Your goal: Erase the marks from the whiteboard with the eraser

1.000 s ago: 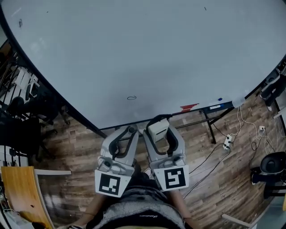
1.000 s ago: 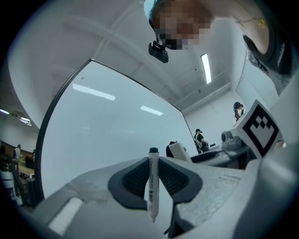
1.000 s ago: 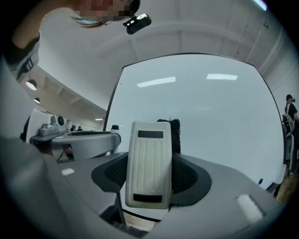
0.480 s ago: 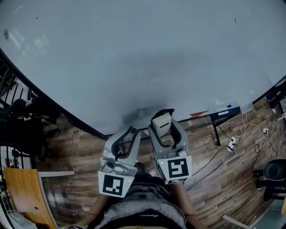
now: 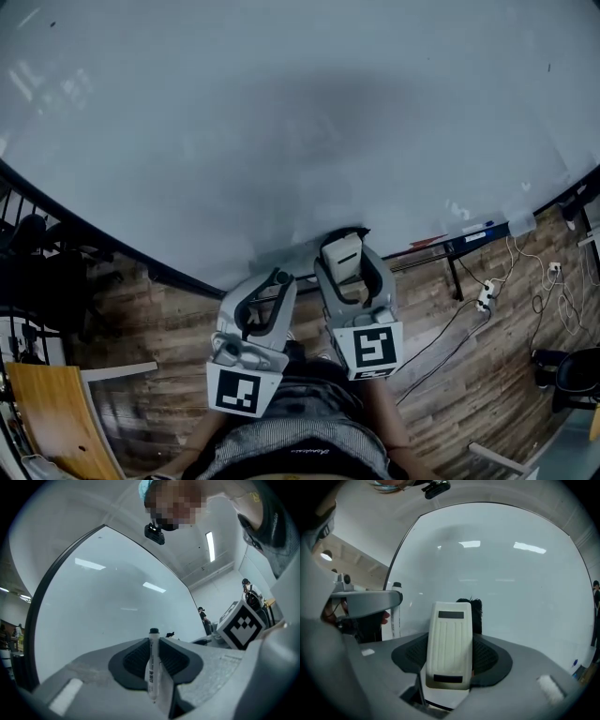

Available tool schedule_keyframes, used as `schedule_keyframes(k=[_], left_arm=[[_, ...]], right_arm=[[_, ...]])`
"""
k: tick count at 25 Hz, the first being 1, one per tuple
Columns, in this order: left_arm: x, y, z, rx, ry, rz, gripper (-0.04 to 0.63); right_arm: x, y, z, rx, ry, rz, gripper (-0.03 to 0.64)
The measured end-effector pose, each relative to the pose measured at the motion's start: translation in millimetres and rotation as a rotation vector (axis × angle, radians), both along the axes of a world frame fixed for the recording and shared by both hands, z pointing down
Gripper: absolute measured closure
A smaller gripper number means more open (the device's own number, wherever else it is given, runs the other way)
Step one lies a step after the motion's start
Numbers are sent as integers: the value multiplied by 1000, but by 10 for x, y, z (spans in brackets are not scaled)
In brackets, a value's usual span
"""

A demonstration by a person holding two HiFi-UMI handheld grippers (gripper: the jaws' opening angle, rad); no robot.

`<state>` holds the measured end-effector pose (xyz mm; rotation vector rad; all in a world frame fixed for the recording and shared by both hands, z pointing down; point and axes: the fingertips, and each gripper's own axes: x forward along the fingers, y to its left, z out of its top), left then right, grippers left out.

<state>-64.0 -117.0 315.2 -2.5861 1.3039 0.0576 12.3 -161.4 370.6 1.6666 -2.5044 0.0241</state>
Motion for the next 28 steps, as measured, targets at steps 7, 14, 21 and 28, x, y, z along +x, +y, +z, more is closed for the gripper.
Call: schedule_keyframes(k=[7,14,21,28], left_arm=[[-123,-121,84,0,5,34,523],[-252,-163,150,-5,-4,45,523],[-256,-154,184,-11,-1,72,523],[-358,-137,236,-27,9,66,523]], right_arm=[[-100,-79,5,40,-43,12,356],[-98,-82,35,69,-23,68,352],[-105,-75,25,77,-25,26,367],[-338,-47,21,75,14,30,367]])
